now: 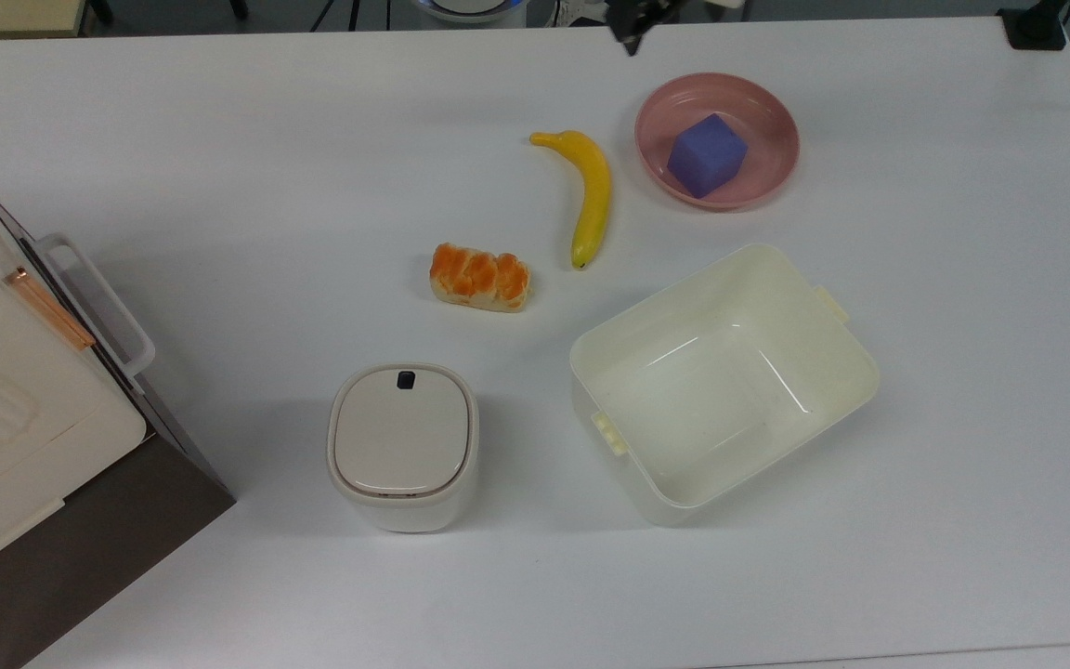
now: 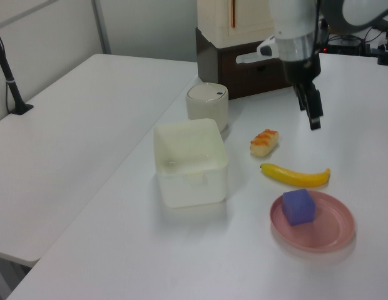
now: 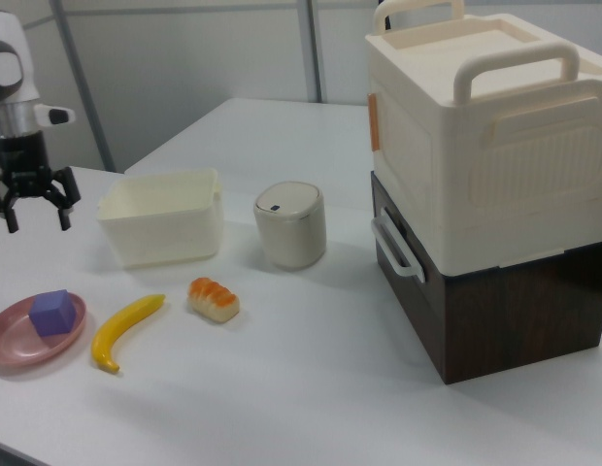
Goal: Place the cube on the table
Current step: 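Move the gripper over toward the purple cube on the pink plate, then lower the gripper and grasp the purple cube on the plate, then lift the cube off the plate and set it on the table beside it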
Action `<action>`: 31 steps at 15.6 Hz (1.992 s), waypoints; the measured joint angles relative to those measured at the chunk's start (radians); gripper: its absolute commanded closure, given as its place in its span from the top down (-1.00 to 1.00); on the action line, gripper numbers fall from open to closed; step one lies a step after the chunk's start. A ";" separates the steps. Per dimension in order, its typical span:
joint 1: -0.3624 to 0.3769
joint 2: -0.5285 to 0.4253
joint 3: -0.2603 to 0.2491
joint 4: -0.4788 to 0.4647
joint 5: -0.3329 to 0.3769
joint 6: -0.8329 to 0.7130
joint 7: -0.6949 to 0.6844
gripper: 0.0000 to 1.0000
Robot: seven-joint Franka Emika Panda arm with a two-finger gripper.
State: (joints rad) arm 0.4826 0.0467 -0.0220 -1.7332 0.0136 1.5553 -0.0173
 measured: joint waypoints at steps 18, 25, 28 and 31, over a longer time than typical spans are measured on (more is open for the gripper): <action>0.161 0.286 -0.007 -0.121 -0.083 0.305 -0.001 -0.73; 0.140 0.254 -0.010 -0.080 -0.090 0.242 -0.002 -0.72; 0.078 0.219 -0.016 -0.054 -0.093 0.212 -0.029 -0.68; -0.005 0.207 -0.021 -0.053 -0.135 0.209 -0.067 -0.48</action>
State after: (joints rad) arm 0.4772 0.2535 -0.0431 -1.7866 -0.1210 1.7645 -0.0844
